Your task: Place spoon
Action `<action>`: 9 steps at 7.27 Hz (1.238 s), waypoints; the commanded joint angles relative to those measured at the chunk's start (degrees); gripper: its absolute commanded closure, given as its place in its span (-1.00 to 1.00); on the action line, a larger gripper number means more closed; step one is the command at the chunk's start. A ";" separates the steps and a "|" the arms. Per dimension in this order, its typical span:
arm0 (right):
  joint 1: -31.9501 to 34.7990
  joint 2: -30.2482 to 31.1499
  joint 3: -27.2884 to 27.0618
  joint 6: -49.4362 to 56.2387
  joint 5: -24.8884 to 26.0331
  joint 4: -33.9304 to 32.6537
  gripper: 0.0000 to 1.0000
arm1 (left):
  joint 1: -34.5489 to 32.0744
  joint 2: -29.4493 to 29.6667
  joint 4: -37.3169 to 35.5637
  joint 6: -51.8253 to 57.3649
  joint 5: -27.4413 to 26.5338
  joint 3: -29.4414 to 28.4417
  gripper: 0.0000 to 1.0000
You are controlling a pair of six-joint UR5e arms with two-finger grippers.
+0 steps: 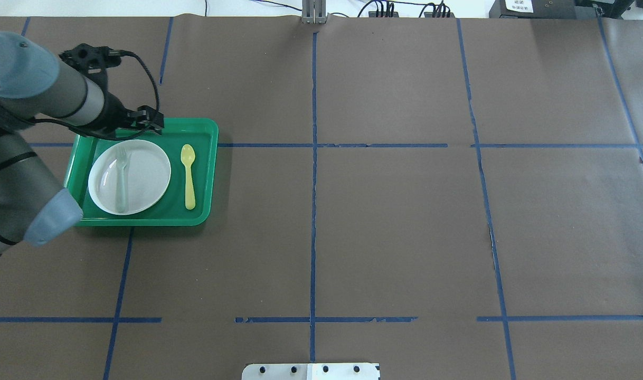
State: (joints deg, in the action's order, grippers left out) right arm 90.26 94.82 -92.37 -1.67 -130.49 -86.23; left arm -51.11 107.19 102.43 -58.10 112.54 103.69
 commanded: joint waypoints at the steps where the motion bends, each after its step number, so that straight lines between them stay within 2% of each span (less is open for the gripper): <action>1: 0.00 0.01 0.00 0.00 -0.02 -0.08 -1.00 | -11.40 -9.50 -0.30 22.64 6.35 0.73 -1.00; 2: 0.00 0.01 0.00 0.00 -0.02 -0.08 -1.00 | -18.16 -13.80 -0.74 35.99 8.03 0.12 -1.00; 5: 0.00 0.01 0.00 0.00 -0.02 0.01 -1.00 | -34.09 -15.34 -16.79 63.56 9.80 -0.94 -1.00; 6: 0.00 0.01 0.00 0.00 -0.02 -0.08 -1.00 | -38.58 -18.13 -16.39 67.64 10.85 -2.34 -1.00; 7: 0.00 0.01 0.00 0.00 -0.02 -0.08 -1.00 | -41.32 -19.81 -16.22 70.90 17.64 -3.66 -1.00; 9: 0.00 0.01 0.00 0.00 -0.02 0.01 -1.00 | -43.28 -23.33 -16.39 73.57 20.17 -3.76 -1.00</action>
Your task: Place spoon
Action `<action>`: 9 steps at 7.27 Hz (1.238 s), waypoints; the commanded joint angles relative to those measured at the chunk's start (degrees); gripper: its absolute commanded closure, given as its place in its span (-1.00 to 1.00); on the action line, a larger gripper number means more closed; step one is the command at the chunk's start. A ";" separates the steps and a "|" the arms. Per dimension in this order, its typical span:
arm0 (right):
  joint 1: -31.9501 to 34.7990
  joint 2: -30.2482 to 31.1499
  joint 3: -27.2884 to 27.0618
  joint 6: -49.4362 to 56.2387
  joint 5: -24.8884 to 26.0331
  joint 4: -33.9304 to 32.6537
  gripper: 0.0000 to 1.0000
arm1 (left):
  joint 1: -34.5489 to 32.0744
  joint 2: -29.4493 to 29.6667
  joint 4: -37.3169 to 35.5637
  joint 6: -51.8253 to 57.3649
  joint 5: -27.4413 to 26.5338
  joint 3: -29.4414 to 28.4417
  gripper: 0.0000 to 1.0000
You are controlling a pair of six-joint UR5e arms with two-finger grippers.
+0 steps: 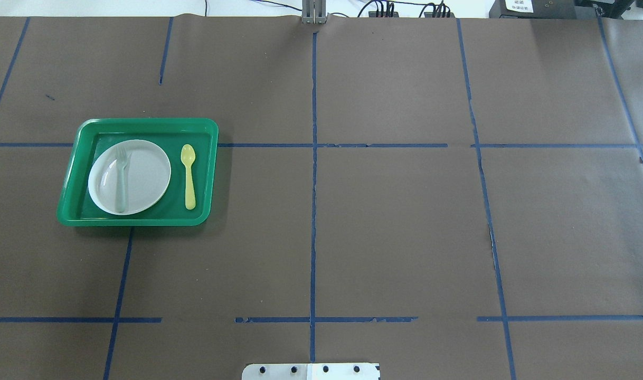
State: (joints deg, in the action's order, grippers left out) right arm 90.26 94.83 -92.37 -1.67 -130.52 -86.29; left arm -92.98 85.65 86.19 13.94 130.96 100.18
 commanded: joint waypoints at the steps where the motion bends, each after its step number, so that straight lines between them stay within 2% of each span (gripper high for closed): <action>1: 0.00 0.00 0.00 0.00 0.00 -0.02 -1.00 | -1.41 -2.06 -0.23 1.18 1.75 -0.51 -1.00; 9: 0.00 0.00 0.00 0.00 0.09 0.07 -1.00 | -1.24 -0.57 4.34 1.53 1.66 -1.13 -1.00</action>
